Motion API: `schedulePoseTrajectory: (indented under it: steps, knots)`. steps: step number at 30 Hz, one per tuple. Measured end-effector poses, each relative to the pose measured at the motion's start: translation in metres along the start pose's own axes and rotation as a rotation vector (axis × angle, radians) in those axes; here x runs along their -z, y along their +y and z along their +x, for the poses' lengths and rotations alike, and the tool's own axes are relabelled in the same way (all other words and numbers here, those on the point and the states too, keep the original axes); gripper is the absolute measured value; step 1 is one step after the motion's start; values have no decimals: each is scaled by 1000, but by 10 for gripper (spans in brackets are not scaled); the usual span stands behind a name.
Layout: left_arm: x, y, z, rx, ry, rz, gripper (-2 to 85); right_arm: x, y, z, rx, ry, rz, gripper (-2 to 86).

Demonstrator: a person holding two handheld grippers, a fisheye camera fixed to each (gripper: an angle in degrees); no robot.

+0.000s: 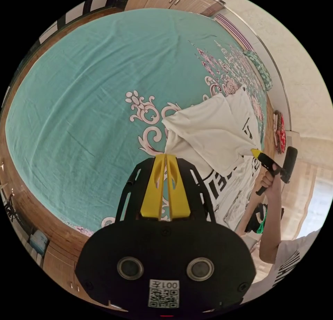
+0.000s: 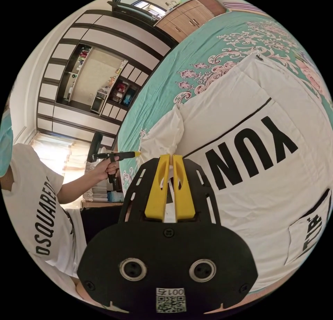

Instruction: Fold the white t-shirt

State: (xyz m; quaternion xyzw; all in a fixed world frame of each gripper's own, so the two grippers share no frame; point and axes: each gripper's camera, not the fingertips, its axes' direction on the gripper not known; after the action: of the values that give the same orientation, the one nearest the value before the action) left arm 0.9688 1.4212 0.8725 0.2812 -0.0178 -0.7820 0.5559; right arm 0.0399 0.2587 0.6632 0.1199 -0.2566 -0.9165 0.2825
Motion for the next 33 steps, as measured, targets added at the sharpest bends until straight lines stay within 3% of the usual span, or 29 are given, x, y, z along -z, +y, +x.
schedulePoseTrajectory:
  steps: [8, 12, 18, 27, 33]
  knots:
    - [20, -1, 5, -34, 22, 51, 55, -8, 1, 22, -58, -8, 18, 9]
    - [13, -22, 27, -151, -5, 23, 63, -11, -4, 22, -53, 5, 8, 9]
    - [27, -22, 66, -295, -80, 63, -2, -14, -13, 21, -34, 31, -22, 9]
    - [26, -10, 108, -500, -180, -4, 1, -23, -24, 37, -56, 56, -26, 10]
    - [38, 18, 139, -392, -190, 3, 43, -25, -27, 53, -104, -2, 3, 8]
